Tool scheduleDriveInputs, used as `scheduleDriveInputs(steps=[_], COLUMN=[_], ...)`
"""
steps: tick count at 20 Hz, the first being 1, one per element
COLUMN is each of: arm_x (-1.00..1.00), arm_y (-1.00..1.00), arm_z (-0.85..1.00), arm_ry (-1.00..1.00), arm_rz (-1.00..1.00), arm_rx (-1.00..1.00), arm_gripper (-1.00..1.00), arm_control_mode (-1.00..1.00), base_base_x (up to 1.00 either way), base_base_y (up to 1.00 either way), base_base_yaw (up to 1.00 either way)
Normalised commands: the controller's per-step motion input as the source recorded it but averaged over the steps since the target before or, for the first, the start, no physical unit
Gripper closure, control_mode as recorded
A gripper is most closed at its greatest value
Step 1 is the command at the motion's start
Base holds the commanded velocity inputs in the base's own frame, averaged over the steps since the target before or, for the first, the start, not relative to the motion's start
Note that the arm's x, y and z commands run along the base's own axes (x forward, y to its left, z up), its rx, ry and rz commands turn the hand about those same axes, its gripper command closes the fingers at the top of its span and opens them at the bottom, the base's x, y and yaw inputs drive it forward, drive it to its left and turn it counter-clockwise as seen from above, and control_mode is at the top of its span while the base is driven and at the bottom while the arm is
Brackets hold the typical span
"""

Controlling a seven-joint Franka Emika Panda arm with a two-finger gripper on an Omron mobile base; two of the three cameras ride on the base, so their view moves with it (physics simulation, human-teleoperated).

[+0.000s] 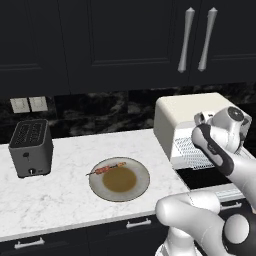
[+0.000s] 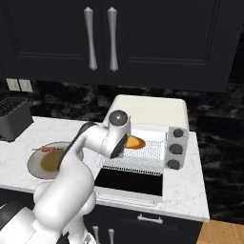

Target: Pick up the kebab skewer and baguette bread, and place them inside the toaster oven. Close the toaster oven door and start by setting the timer.

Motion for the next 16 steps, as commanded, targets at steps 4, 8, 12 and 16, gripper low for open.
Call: scheduleDriveInputs(steps=[4,8,12,16], arm_x=[0.36,0.4,0.4,0.28], arm_y=[0.0,0.0,0.0,0.0], arm_z=[-0.11,-0.1,-0.02,0.0], arm_ry=[0.0,0.0,0.02,0.05], arm_rz=[0.02,0.0,0.0,0.01], arm_rx=[0.0,0.0,0.0,0.0], arm_gripper=[1.0,1.0,-1.0,-1.0], arm_control_mode=[-1.0,-1.0,-1.0,-1.0], base_base_x=[0.0,0.0,0.0,0.0], base_base_y=[0.0,0.0,0.0,0.0], base_base_yaw=[0.0,0.0,0.0,0.0])
